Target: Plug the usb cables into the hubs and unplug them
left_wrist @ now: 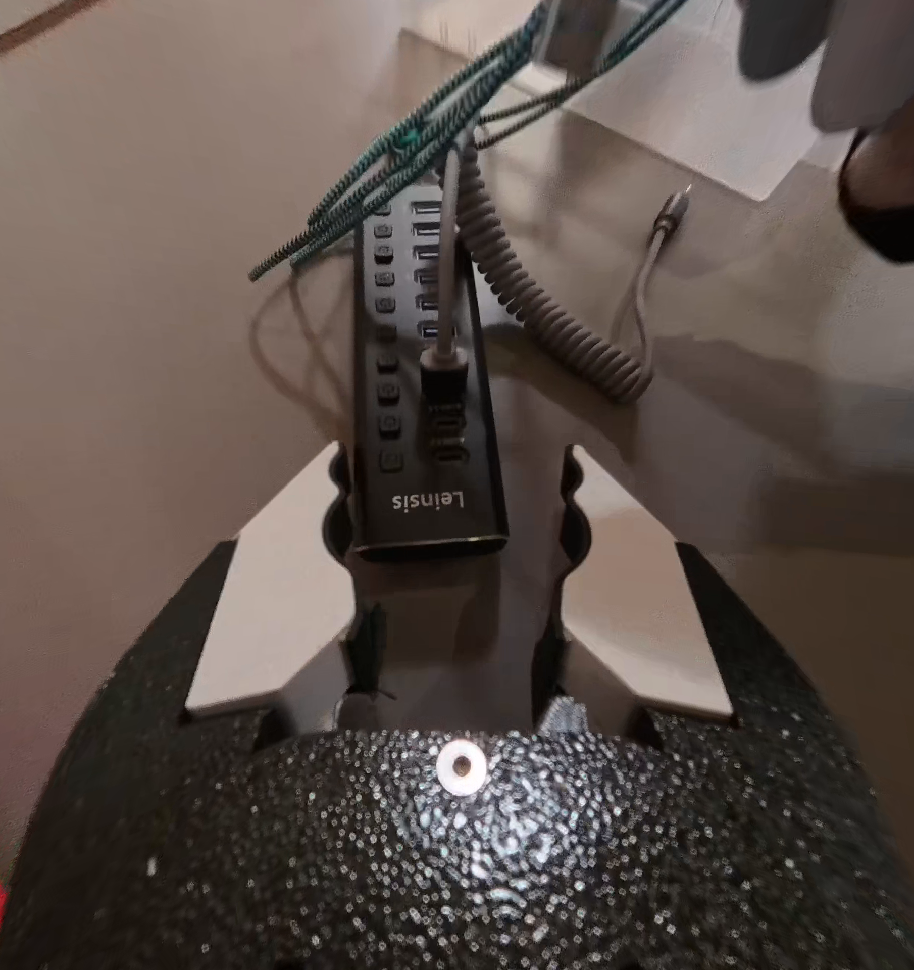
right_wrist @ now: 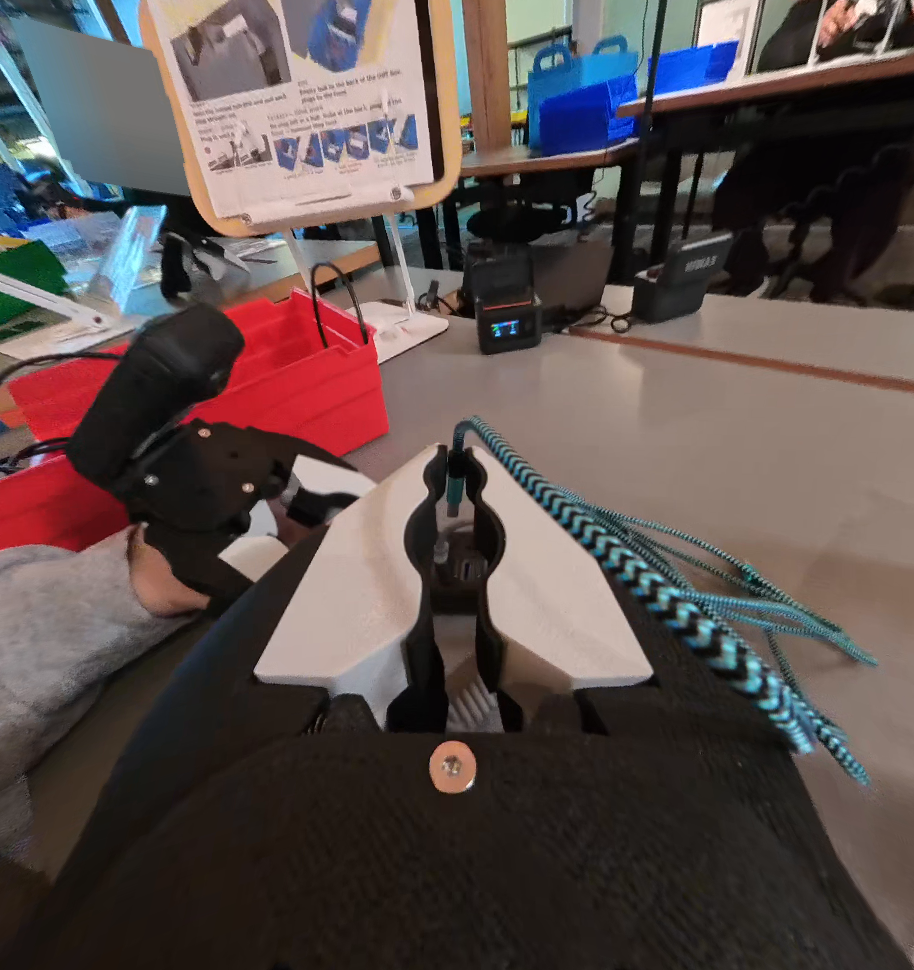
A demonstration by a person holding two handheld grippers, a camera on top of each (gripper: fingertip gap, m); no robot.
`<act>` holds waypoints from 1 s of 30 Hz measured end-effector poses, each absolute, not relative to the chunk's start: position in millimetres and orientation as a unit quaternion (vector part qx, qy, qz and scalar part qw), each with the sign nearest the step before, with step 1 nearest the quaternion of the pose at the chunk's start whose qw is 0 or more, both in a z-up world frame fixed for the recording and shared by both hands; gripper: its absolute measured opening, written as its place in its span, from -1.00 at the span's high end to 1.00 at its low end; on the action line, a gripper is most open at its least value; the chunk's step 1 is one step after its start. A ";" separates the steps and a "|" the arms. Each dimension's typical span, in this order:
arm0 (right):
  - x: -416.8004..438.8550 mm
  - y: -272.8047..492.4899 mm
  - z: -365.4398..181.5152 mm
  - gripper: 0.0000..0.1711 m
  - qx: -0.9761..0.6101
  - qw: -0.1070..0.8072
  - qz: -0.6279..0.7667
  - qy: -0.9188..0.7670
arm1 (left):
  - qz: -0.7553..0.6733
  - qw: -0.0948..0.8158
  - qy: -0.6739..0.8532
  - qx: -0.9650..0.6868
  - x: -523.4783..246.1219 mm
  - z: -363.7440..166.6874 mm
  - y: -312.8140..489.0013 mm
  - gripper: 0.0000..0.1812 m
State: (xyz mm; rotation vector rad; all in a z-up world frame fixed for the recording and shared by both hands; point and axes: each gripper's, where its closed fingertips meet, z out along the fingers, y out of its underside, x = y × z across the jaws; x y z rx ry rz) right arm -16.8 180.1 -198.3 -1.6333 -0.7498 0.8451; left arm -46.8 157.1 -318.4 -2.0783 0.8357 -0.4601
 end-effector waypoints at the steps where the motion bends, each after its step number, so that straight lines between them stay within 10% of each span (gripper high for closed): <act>1: -16.1 184.1 -196.1 0.94 -0.689 0.551 0.344 -0.321 | -0.177 0.412 0.335 -0.829 -47.0 -320.0 157.1 0.15; 30: -24.9 214.3 -280.5 0.94 -0.771 0.473 0.258 -0.340 | -0.156 0.398 0.327 -0.843 -56.7 -330.2 161.2 0.35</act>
